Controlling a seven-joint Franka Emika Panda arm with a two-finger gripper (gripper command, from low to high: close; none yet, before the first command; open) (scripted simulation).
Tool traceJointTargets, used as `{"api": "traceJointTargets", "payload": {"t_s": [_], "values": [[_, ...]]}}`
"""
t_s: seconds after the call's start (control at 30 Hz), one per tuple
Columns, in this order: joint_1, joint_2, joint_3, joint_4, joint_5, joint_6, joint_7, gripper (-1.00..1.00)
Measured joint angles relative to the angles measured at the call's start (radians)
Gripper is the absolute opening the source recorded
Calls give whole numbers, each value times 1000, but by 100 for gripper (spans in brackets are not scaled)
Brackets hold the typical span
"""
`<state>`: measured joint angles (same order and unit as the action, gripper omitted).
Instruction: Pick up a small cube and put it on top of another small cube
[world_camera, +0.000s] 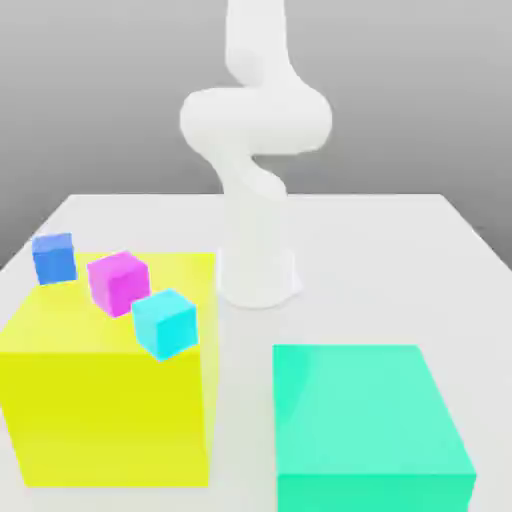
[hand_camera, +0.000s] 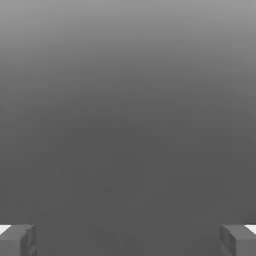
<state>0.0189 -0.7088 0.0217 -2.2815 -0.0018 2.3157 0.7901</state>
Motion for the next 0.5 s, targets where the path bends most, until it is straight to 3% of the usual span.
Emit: {"api": "traceJointTargets", "payload": {"t_s": [0.5], "values": [[104, 548, 158, 111, -57, 95, -26, 0]]}}
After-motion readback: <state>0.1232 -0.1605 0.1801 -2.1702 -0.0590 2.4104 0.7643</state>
